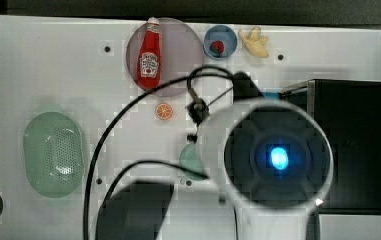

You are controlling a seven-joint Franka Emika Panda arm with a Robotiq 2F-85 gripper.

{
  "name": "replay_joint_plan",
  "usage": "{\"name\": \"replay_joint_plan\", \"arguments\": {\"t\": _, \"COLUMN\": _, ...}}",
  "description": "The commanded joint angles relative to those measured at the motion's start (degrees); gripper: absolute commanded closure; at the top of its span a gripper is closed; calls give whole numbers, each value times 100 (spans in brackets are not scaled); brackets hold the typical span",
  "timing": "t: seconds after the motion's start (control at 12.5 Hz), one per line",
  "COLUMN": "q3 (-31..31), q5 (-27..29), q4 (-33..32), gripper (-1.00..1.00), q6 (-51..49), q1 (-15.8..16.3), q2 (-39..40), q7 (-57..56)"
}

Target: Flap close oven.

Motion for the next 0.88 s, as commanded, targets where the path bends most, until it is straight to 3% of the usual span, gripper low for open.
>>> {"name": "replay_joint_plan", "arguments": {"t": 0.08, "q3": 88, "q5": 9, "q4": -239, "gripper": -100, "q6": 369, "q1": 12, "q2": 1027, "q7": -832}}
{"name": "replay_joint_plan", "arguments": {"t": 0.24, "q3": 118, "q5": -207, "q4": -227, "gripper": -100, "q6": 974, "q1": 32, "q2": 1474, "q7": -1343}}
{"name": "replay_joint_plan", "arguments": {"t": 0.64, "q3": 182, "q5": -2138, "q4": -202, "gripper": -100, "q6": 2034, "q1": 42, "q2": 2604, "q7": -1663}}
{"name": "replay_joint_plan", "arguments": {"t": 0.88, "q3": 188, "q5": -2957, "q4": -64, "gripper": -100, "q6": 2205, "q1": 56, "q2": 3332, "q7": -1650}}
